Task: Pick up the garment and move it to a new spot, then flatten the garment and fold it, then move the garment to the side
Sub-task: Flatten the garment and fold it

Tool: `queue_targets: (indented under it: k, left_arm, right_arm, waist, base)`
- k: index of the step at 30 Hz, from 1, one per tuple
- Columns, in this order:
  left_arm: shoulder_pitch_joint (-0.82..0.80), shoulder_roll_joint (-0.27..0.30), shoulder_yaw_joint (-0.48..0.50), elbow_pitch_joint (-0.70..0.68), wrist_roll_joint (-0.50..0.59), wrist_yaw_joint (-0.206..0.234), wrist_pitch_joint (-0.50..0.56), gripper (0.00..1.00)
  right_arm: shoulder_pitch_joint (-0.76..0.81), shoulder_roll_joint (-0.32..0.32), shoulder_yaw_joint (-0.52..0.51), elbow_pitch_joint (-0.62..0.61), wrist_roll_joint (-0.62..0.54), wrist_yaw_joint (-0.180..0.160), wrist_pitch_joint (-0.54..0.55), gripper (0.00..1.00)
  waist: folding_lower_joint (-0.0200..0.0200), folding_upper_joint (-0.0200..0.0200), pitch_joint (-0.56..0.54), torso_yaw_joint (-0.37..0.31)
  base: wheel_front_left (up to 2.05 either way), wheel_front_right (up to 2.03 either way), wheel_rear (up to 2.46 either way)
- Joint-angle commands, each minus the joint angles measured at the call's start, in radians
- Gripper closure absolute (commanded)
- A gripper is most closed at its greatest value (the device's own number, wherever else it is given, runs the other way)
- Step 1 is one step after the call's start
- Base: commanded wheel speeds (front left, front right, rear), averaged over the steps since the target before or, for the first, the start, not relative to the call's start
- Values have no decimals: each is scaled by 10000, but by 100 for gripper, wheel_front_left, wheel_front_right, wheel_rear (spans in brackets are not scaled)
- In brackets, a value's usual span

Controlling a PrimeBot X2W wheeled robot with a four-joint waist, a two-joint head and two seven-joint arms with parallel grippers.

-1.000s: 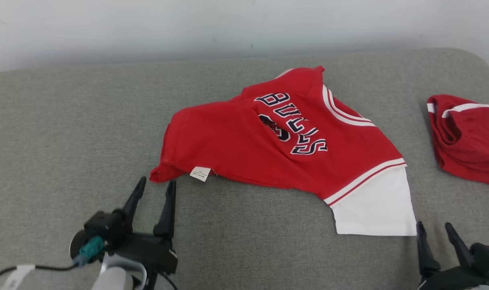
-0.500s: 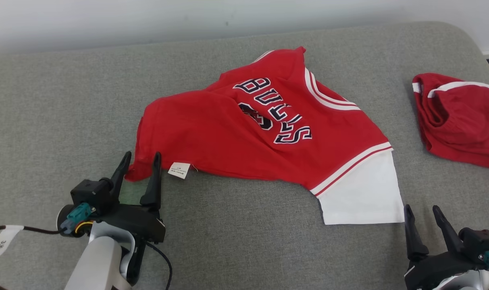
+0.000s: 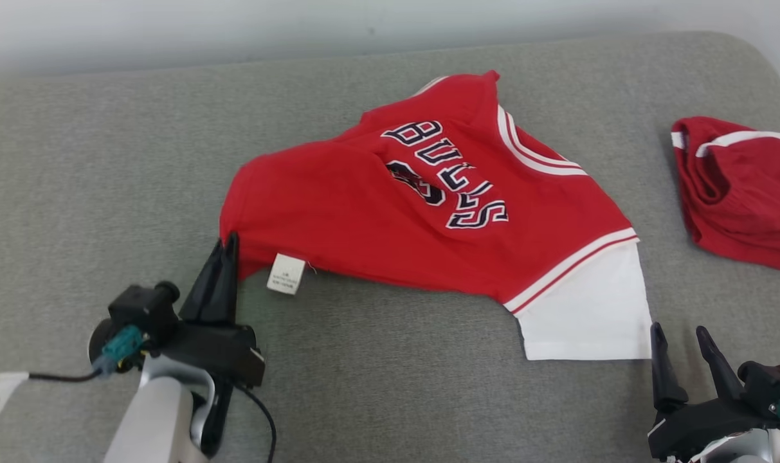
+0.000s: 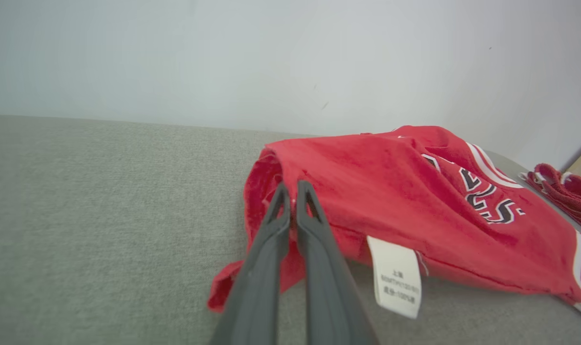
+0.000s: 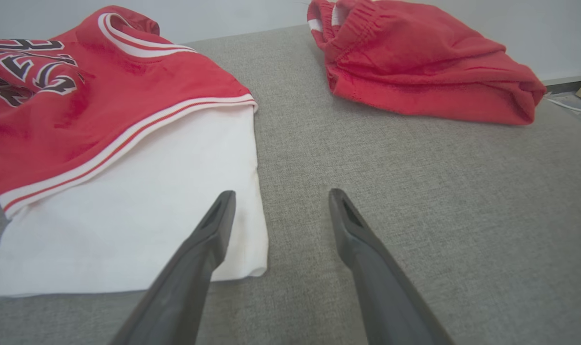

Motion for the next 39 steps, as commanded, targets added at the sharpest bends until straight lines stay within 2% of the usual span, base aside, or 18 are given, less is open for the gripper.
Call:
queue_targets:
  k: [1,9,17,19,20,21,29,32,39]
  left_arm:
    - [396,12,-1,-173,-53,-34,-31,100]
    - [1810,10,-106,-879,-314,102,-31,100]
    - [2729,15,-260,-378,-449,304,-31,100]
    - [2820,13,-243,-96,-423,385,-31,76]
    - [2851,19,-210,44,-416,468,-31,45]
    - [2901,21,-169,173,-440,520,-31,0]
    - [3412,16,199,303,-49,1013,-31,0]
    - [3714,4,326,-99,93,1210,-31,0]
    - [4557,5,426,-1201,611,1362,-31,0]
  right_arm:
    - [124,19,-48,59,58,-3,-2,0]
    - [320,174,-84,292,93,-3,-2,0]
    - [208,239,170,464,128,-3,-4,0]
    - [186,233,250,471,154,-3,-2,0]
    - [182,229,277,470,168,-3,-4,0]
    - [178,229,314,478,176,-3,-2,0]
    - [434,321,256,386,181,-3,-2,0]
    - [438,365,215,311,107,-3,-4,0]
    - [744,634,51,159,-267,-3,-4,0]
  waist:
    - [-1,-1,-169,214]
    - [-1,-1,-678,770]
    - [-1,-1,-933,667]
    - [-1,-1,-962,584]
    - [-1,-1,-976,550]
    - [-1,-1,-1006,511]
    - [-1,-1,-1422,388]
    - [-1,-1,-1597,402]
    - [-1,-1,-2116,514]
  base:
    - [0,0,0]
    - [0,0,0]
    - [0,0,0]
    - [0,0,0]
    - [0,0,0]
    - [0,0,0]
    - [0,0,0]
    - [0,0,0]
    - [0,0,0]
